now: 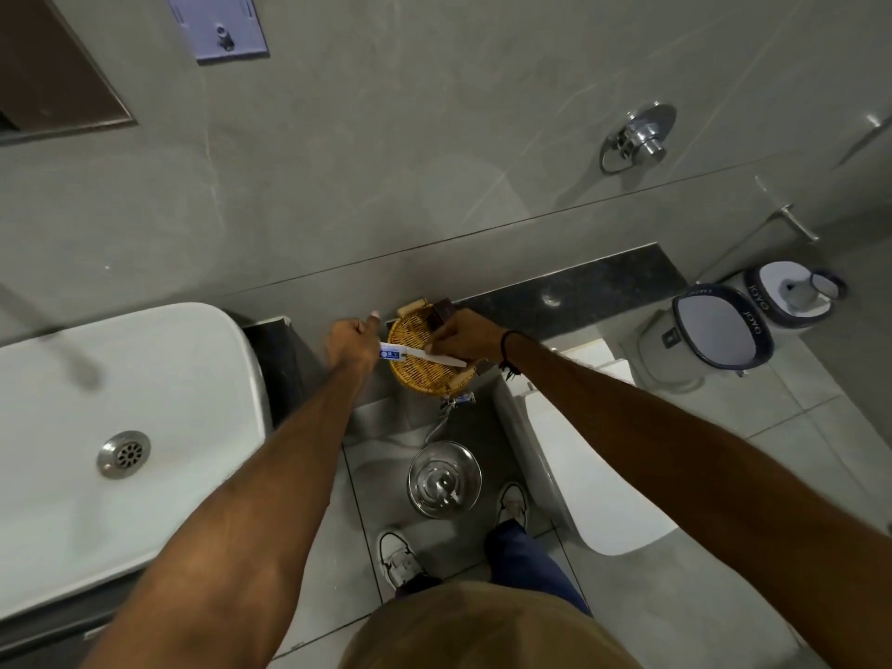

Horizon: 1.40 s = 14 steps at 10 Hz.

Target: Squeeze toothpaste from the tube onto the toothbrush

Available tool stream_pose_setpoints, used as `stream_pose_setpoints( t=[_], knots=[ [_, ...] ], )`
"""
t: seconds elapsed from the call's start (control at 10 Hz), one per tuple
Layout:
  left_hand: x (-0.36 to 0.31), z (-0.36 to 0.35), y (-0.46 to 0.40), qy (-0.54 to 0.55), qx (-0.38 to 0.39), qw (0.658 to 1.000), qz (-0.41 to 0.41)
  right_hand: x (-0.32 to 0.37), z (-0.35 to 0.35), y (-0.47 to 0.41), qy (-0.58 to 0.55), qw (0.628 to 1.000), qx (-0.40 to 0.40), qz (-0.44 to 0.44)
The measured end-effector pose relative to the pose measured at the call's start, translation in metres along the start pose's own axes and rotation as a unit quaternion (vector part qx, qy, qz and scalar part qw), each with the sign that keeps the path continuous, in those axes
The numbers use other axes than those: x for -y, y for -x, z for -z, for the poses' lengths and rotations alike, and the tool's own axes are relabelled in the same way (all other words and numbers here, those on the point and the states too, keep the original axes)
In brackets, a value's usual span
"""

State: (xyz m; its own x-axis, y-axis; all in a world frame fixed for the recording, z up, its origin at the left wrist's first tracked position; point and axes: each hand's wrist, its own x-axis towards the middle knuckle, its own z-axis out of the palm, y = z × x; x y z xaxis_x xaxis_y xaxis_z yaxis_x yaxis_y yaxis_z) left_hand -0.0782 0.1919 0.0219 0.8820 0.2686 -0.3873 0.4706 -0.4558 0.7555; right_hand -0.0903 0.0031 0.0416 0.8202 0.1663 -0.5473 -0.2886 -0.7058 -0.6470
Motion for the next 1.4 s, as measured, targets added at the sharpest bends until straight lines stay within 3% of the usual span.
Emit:
stream_pose_setpoints(
  t=[0.1,0.2,0.4,0.7,0.9,1.3,1.4],
  knots=[
    [-0.003,-0.01,-0.003,-0.001,0.01,1.0,-0.007,-0.013,0.008,0.0,0.006,1.0,0.002,0.0],
    [0.009,-0.021,-0.003,-0.001,0.015,0.999,0.048,-0.031,0.013,0.002,-0.003,1.0,-0.007,-0.024],
    [0.035,-0.042,0.003,0.059,0.124,0.969,0.207,-0.071,0.001,0.001,-0.033,0.993,-0.064,-0.095],
    [0.013,-0.085,-0.036,-0.008,0.072,0.995,0.067,-0.075,-0.011,-0.061,0.024,0.99,-0.128,-0.058],
    [0.016,-0.121,-0.078,-0.154,0.053,0.987,-0.009,-0.091,-0.022,-0.12,0.018,0.99,-0.133,-0.036],
    [0.076,-0.177,-0.104,-0.214,0.06,0.974,-0.037,-0.128,-0.064,-0.166,0.193,0.975,-0.088,-0.059],
    [0.084,-0.175,-0.102,-0.232,0.064,0.97,-0.04,-0.134,-0.072,-0.168,0.188,0.977,-0.083,-0.058]
  ],
)
